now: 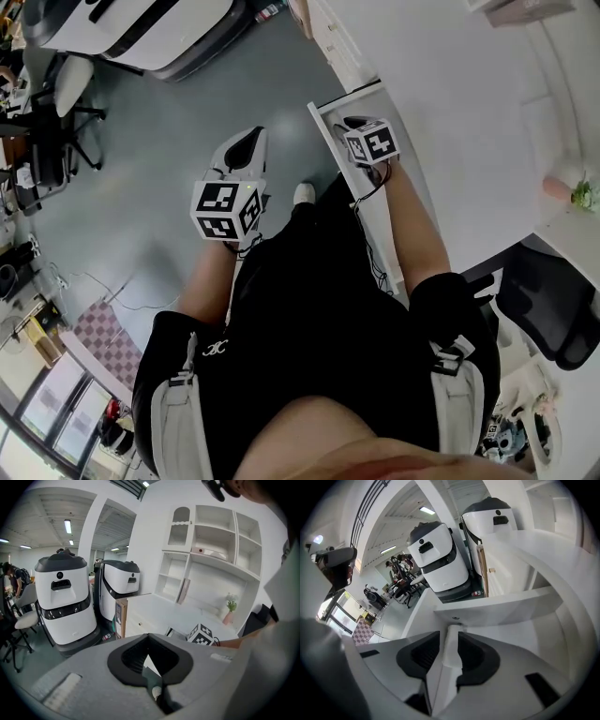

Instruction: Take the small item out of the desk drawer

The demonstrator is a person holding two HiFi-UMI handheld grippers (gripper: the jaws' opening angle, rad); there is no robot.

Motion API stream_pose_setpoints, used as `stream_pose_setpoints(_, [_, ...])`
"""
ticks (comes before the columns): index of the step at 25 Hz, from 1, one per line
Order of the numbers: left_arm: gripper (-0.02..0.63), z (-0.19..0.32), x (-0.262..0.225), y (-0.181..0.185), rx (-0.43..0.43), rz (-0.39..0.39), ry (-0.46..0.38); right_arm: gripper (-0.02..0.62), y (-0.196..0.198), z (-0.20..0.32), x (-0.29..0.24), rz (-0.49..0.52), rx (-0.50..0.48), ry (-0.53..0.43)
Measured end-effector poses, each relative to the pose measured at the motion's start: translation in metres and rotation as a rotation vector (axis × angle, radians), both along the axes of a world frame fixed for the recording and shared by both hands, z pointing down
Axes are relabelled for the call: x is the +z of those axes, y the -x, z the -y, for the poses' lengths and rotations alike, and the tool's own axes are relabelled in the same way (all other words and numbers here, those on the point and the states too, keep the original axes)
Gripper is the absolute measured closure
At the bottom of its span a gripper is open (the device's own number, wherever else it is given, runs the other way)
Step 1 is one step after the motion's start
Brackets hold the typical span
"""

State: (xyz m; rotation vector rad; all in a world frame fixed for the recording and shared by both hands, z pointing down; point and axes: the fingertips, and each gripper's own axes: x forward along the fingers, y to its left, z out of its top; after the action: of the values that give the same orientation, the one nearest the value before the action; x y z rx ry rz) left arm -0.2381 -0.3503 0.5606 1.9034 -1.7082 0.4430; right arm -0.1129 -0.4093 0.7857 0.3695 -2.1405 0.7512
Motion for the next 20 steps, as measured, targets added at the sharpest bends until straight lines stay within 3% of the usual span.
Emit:
stream_pose_setpoints(16, [0.591,-0.016,0.01,0.035,-0.083,-0.021,0.018,0.466,0.015,-0.001,0.044,-0.155,-0.083,0.014])
stream_pose_setpoints(20, [0.592,-0.021,0.005,0.039,-0.085,-0.026,0.006,0.479,0.016,0.001,0.033,-0.157,-0.091,-0.04])
